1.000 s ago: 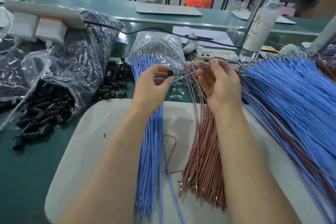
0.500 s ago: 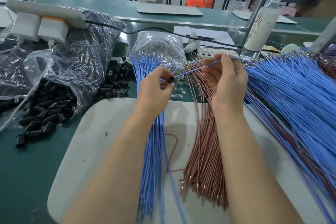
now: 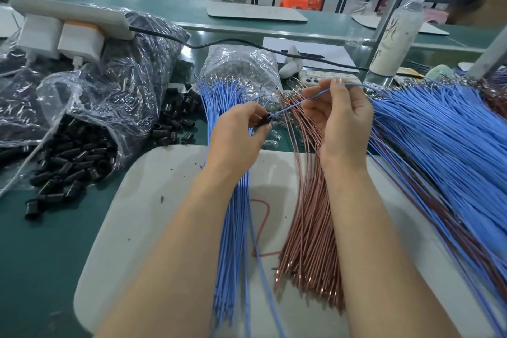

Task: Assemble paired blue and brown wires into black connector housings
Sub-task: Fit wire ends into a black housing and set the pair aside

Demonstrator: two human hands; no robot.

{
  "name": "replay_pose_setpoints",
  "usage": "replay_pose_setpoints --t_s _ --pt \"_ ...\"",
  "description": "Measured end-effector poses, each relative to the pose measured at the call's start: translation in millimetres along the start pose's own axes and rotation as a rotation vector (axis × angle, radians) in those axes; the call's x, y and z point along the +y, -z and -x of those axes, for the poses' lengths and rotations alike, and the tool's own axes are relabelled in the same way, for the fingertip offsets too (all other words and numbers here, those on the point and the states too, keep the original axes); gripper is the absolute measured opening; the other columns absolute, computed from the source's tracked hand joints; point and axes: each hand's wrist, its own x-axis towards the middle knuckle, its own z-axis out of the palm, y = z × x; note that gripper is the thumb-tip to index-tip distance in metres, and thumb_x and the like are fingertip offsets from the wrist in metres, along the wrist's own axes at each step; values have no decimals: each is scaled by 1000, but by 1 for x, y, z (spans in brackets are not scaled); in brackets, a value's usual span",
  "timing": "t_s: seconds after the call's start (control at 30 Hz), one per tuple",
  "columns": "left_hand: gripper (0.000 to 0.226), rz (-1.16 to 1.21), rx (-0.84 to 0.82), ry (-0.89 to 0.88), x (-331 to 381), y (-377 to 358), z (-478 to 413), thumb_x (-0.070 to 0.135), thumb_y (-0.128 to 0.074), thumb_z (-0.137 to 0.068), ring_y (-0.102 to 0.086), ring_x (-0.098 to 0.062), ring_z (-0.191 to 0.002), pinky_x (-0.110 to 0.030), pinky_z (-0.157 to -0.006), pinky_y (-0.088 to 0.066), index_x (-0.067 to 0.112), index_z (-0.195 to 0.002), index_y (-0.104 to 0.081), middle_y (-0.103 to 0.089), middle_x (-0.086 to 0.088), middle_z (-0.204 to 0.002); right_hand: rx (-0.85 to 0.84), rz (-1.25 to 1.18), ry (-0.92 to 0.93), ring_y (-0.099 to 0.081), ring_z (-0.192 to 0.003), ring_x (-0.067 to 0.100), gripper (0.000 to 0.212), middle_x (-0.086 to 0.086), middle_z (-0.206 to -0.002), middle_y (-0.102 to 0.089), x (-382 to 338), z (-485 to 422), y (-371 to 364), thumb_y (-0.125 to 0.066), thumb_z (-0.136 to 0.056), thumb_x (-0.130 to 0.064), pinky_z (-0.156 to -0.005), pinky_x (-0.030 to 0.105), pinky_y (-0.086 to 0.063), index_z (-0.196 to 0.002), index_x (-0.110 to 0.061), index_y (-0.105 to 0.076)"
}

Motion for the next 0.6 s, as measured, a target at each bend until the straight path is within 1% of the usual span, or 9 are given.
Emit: replay_pose_setpoints --t_s 0.17,0.23,0.3,0.37,0.43,0.5,0.53,0.6 --pt "16 15 -9 -19 4 2 1 15 -66 -86 -54 -7 -85 -17 -78 -40 16 -102 -67 -62 7 -91 -41 3 -77 -64 -57 10 28 0 -66 -70 4 -1 1 -42 -101 -15 -54 19 -50 -78 -12 -58" --pt "15 21 -28 -55 7 2 1 15 -66 -87 -54 -8 -86 -11 -74 -39 16 -102 -67 -63 4 -92 -55 34 -111 -64 -59 9 27 1 -70 -70 6 -2 1 -44 -101 -16 -56 19 -51 -80 -12 -60" --pt "16 28 -41 -78 9 1 1 16 -65 -87 -53 -8 -86 -4 -72 -37 15 -102 -68 -62 5 -93 -80 118 -137 -62 -59 9 22 2 -73 -68 10 -2 0 -48 -99 -15 -59 20 -53 -83 -11 -63" --pt "14 28 -42 -79 8 0 1 17 -65 -87 -53 -7 -84 -1 -70 -35 15 -101 -67 -61 5 -90 -100 195 -144 -59 -57 8 17 1 -70 -64 13 -3 -1 -52 -97 -12 -60 21 -52 -84 -11 -63" --pt "9 40 -31 -46 5 0 0 17 -64 -88 -54 -7 -79 -1 -66 -35 16 -97 -67 -62 6 -84 -63 192 -131 -58 -56 7 16 1 -67 -62 14 -4 0 -53 -97 -11 -59 19 -52 -85 -11 -62" --pt "8 98 -7 24 4 0 -1 19 -62 -89 -55 -2 -75 -3 -65 -37 16 -95 -66 -61 11 -79 3 135 -133 -61 -58 8 16 2 -68 -62 12 -7 2 -51 -97 -12 -59 18 -53 -86 -11 -62" --pt "7 153 7 59 4 1 -1 20 -62 -90 -56 1 -75 -4 -67 -40 18 -96 -65 -61 14 -80 31 109 -144 -62 -59 8 16 2 -69 -62 12 -8 4 -51 -98 -13 -59 18 -53 -86 -12 -62" --pt "4 299 -10 110 6 4 -2 21 -62 -90 -59 1 -81 -10 -74 -45 23 -93 -62 -62 17 -84 58 77 -175 -62 -57 7 19 1 -68 -63 12 -8 5 -51 -98 -13 -57 18 -53 -83 -14 -62"
